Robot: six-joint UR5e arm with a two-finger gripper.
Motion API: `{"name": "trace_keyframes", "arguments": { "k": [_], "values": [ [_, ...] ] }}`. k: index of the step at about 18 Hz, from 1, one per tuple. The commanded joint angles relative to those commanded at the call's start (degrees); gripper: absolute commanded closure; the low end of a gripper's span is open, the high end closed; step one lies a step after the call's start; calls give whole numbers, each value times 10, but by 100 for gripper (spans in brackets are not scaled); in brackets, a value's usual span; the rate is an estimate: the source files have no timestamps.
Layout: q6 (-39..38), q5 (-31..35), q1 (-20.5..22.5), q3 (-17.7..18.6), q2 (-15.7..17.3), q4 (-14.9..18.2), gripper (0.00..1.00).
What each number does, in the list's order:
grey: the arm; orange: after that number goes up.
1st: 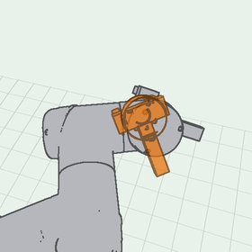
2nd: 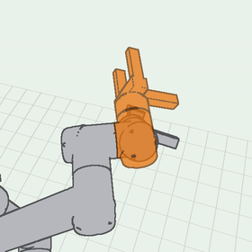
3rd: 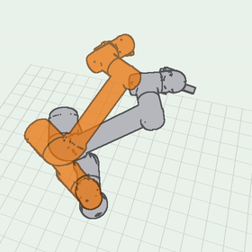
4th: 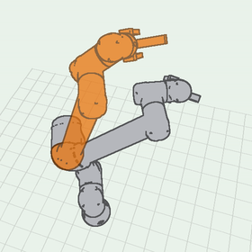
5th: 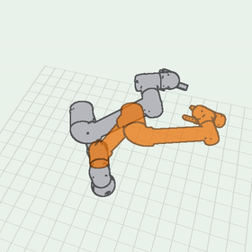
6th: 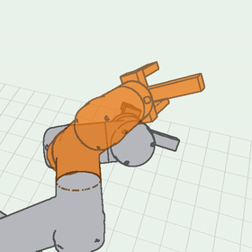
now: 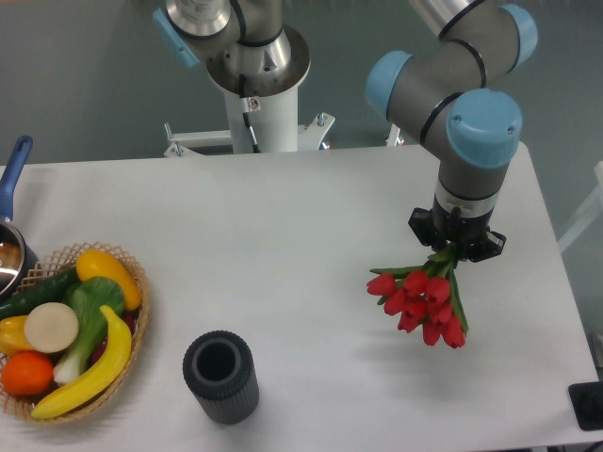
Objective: Insert the flowers into the vase
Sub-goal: 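Carry the red tulip bunch in the gripper toward the grey vase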
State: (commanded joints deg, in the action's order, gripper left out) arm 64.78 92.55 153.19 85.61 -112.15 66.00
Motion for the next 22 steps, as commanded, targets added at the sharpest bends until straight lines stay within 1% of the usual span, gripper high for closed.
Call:
{"name": "trace_keyframes", "arguments": {
  "k": [5, 7, 9, 11, 12, 14, 15, 16, 18, 20, 21, 22],
  "values": [
    [-6, -4, -2, -1, 1, -1, 96],
    [-25, -8, -5, -1, 1, -3, 96],
    [-52, -27, -7, -1, 3, -4, 97],
    [-58, -74, -8, 2, 9, -14, 98],
    [-59, -91, -9, 2, 8, -27, 98],
    [-63, -99, -26, 2, 9, -57, 97],
    [-92, -102, -33, 2, 17, -63, 97],
    [-124, -120, -37, 3, 38, -68, 97],
    [-152, -177, -38, 3, 54, -103, 97],
    [-161, -230, -40, 3, 56, -140, 97],
    [-170, -261, -45, 2, 55, -152, 97],
    [-183, -325, -48, 2, 51, -158, 98]
  ]
}}
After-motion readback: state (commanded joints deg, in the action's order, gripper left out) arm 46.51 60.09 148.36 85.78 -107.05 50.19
